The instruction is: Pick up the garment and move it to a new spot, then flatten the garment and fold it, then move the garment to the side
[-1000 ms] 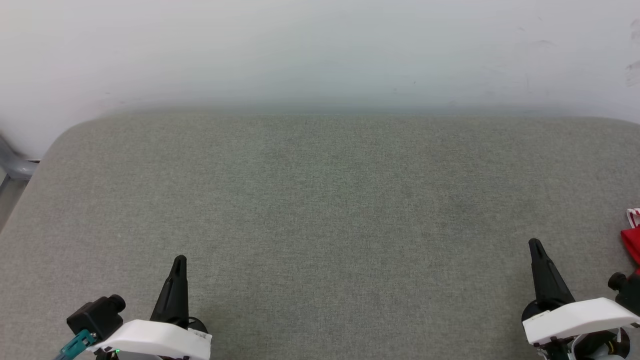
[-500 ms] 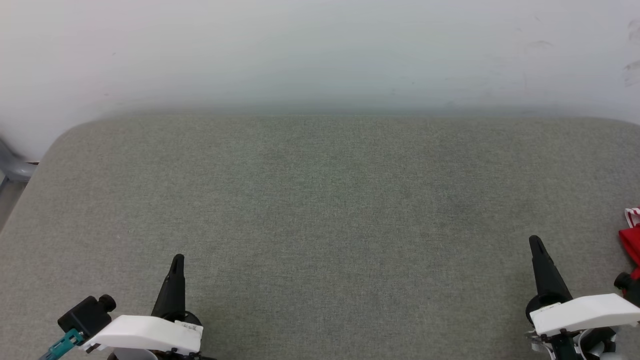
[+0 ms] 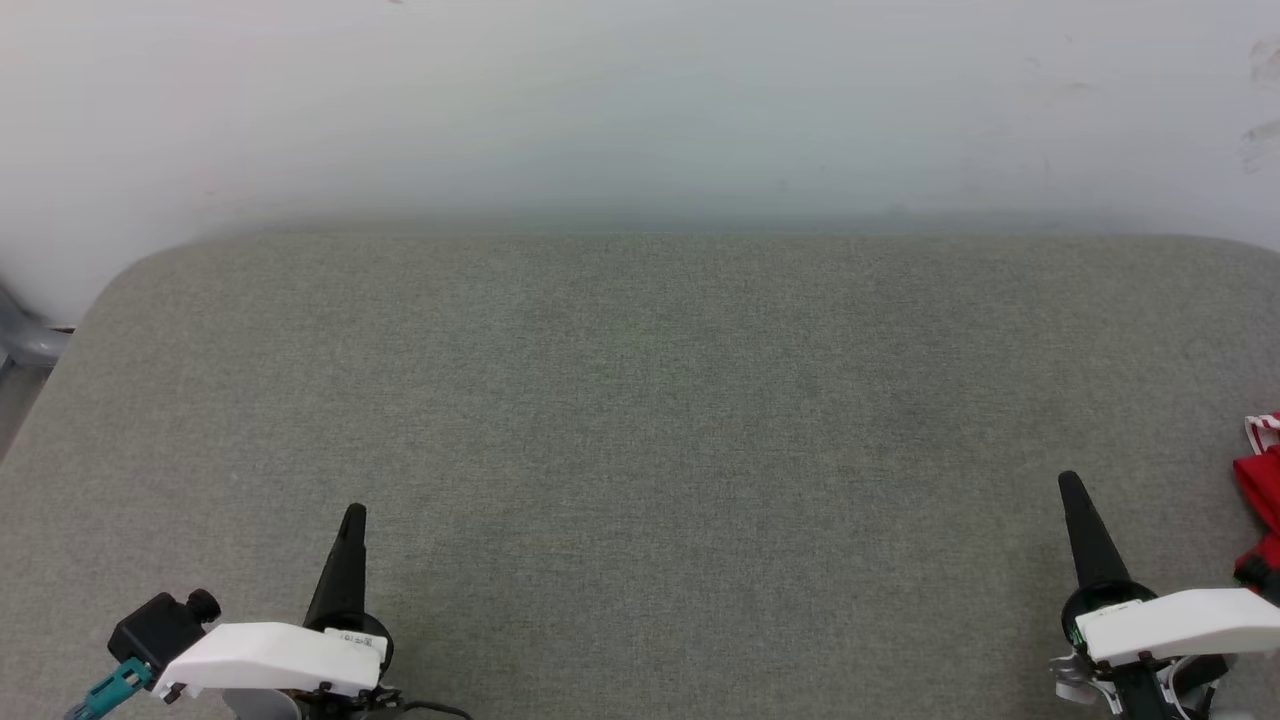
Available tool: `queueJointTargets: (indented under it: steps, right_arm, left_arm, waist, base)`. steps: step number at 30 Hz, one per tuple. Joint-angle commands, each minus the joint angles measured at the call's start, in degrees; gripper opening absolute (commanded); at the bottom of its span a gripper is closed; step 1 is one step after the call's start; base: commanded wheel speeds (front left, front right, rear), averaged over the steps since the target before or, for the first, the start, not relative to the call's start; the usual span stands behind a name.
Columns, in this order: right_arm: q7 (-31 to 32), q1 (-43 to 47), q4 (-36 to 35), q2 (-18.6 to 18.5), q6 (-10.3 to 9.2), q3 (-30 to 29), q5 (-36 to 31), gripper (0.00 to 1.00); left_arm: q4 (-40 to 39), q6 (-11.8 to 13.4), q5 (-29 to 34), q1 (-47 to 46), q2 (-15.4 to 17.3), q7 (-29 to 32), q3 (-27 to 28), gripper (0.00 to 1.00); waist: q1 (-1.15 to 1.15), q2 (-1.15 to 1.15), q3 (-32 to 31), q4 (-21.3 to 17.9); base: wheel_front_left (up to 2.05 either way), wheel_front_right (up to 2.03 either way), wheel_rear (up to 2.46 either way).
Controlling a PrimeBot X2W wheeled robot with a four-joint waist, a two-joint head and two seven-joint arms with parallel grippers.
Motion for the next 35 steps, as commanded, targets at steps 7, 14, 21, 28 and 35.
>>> queueJointTargets:
  steps: [7, 14, 21, 28, 35]
  right_arm:
    - [1.1, -1.8, -0.3, 0.4, -0.01, -0.5, 4.9, 0.0]
    - [2.0, -1.9, -0.1, 0.6, -0.02, -0.7, 8.7, 0.0]
    - [2.9, -2.1, 0.1, 0.8, -0.02, -1.0, 12.3, 0.0]
    - [3.7, -2.2, 0.3, 1.0, -0.02, -1.2, 15.7, 0.0]
    - [4.4, -2.4, 0.5, 1.2, -0.02, -1.5, 18.9, 0.0]
  left_arm:
    - [0.0, -0.3, -5.1, -2.0, 0.0, 1.3, 0.5, 0.0]
    - [0.5, -0.3, -9.3, -2.4, 0.0, 2.4, 0.8, 0.0]
    - [1.0, -0.4, -13.2, -2.9, 0.0, 3.4, 1.1, 0.0]
    - [1.4, -0.4, -16.9, -3.1, 0.0, 4.4, 1.4, 0.0]
    - [1.8, -0.5, -20.3, -3.6, -0.1, 5.4, 1.6, 0.0]
  waist:
    - [0.0, 0.0, -0.1, -0.1]
    - [-0.01, 0.0, -0.2, -0.2]
    - [-0.01, 0.0, -0.2, -0.4]
    - [-0.01, 0.0, -0.3, -0.5]
    - [-0.01, 0.0, -0.4, -0.6]
  base:
    - [0.0, 0.0, 0.0]
    - [0.0, 0.0, 0.0]
    - [0.0, 0.0, 0.0]
    - [0.0, 0.0, 0.0]
    - [0.0, 0.0, 0.0]
